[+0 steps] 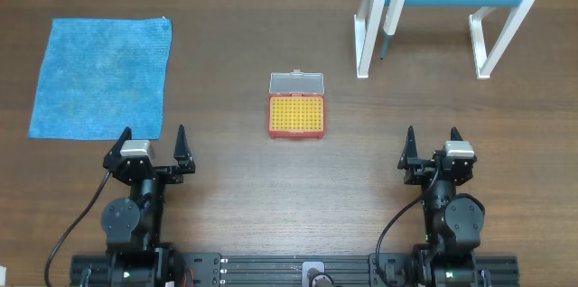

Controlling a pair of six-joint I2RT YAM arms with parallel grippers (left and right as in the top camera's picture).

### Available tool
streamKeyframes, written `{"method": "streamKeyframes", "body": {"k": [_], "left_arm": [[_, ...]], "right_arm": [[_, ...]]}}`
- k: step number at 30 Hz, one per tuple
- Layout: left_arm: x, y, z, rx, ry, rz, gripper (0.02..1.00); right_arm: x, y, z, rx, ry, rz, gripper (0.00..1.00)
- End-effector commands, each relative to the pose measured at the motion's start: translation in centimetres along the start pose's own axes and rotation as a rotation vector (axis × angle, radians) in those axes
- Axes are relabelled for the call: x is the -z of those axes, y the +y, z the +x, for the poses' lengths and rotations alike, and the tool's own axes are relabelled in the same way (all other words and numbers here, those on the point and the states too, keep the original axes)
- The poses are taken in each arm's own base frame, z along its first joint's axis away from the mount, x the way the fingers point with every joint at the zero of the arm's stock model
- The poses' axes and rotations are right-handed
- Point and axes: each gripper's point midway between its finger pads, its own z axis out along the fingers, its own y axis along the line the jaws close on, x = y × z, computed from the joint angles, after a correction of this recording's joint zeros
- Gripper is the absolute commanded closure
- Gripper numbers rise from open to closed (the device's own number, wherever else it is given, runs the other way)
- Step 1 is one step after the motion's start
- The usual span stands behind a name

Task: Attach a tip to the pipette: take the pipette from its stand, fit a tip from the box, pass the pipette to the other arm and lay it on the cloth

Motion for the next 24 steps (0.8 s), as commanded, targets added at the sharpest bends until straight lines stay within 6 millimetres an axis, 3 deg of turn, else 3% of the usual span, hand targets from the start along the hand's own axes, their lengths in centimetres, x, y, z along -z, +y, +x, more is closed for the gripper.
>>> {"method": "streamKeyframes", "body": {"k": [1,9,15,24], "left_arm": [[0.0,0.2,0.1,0.009,0.003,-0.012,0.023],[0.0,0.2,0.1,0.009,0.003,-0.012,0.023],[0.0,0.2,0.1,0.009,0.003,-0.012,0.020],[0.0,0.2,0.1,0.009,0.003,-0.012,0.023]], "right_arm": [[0.0,0.0,0.0,0.014,-0.002,-0.002,0.213],[0.0,0.0,-0.1,0.014,-0.004,-0.002,0.211],[-0.5,0.1,-1.6,0.013,-0.018,-0.004,0.213],[-5.2,0.8,-5.1,0.013,-0.043,-0.038,0.209]]}}
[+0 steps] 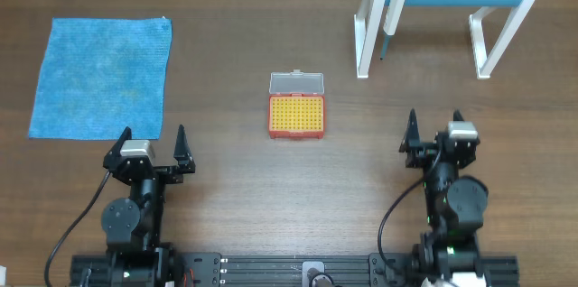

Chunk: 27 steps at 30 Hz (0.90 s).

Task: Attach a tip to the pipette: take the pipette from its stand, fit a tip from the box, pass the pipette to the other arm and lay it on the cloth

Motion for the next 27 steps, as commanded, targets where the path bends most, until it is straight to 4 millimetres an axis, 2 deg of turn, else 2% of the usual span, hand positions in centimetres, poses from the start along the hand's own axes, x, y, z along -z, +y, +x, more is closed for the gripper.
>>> {"method": "streamKeyframes", "body": {"k": [1,7,17,21,27], "left_arm": [[0.0,0.2,0.2,0.009,0.004,-0.012,0.023],[0.0,0.2,0.2,0.009,0.004,-0.012,0.023],[0.0,0.2,0.2,0.009,0.004,-0.012,0.023],[0.0,0.2,0.2,0.009,0.004,-0.012,0.020],[0.0,0.2,0.2,0.009,0.004,-0.012,0.023]], "right_arm": [[-2.8,1.1,-2.1,0.013,-0.023,-0.060,0.213],[-6.7,3.0,-3.2,0.008,-0.067,-0.133,0.213],[-12.6,3.3,-3.7,0.008,-0.053,-0.134,0.213],[-14.3,3.5,-3.8,0.007,-0.049,-0.134,0.213],[-15.7,3.7,-3.6,-0.065,-0.056,-0.139,0.213]]}}
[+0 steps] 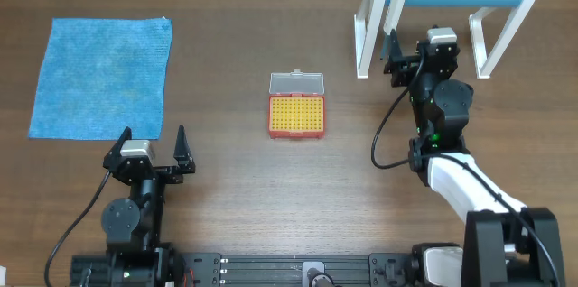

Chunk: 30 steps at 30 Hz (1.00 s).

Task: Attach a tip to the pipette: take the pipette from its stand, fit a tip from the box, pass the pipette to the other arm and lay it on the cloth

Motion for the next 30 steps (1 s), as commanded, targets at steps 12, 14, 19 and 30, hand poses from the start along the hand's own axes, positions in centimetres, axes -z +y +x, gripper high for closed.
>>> {"method": "streamKeyframes", "body": {"k": [12,14,19,30], "left_arm": [[0.0,0.2,0.1,0.009,0.003,-0.012,0.023],[0.0,0.2,0.1,0.009,0.003,-0.012,0.020],[0.0,0.2,0.1,0.009,0.003,-0.012,0.023],[0.0,0.2,0.1,0.009,0.003,-0.012,0.020]], "right_arm": [[-3.0,1.0,0.6,-0.073,0.011,-0.029,0.213],[-3.1,0.9,0.6,-0.072,0.010,-0.021,0.213],[-3.5,0.8,0.9,-0.072,0.015,-0.021,0.213],[-4.0,0.2,1.7,-0.073,0.033,0.015,0.211]]}}
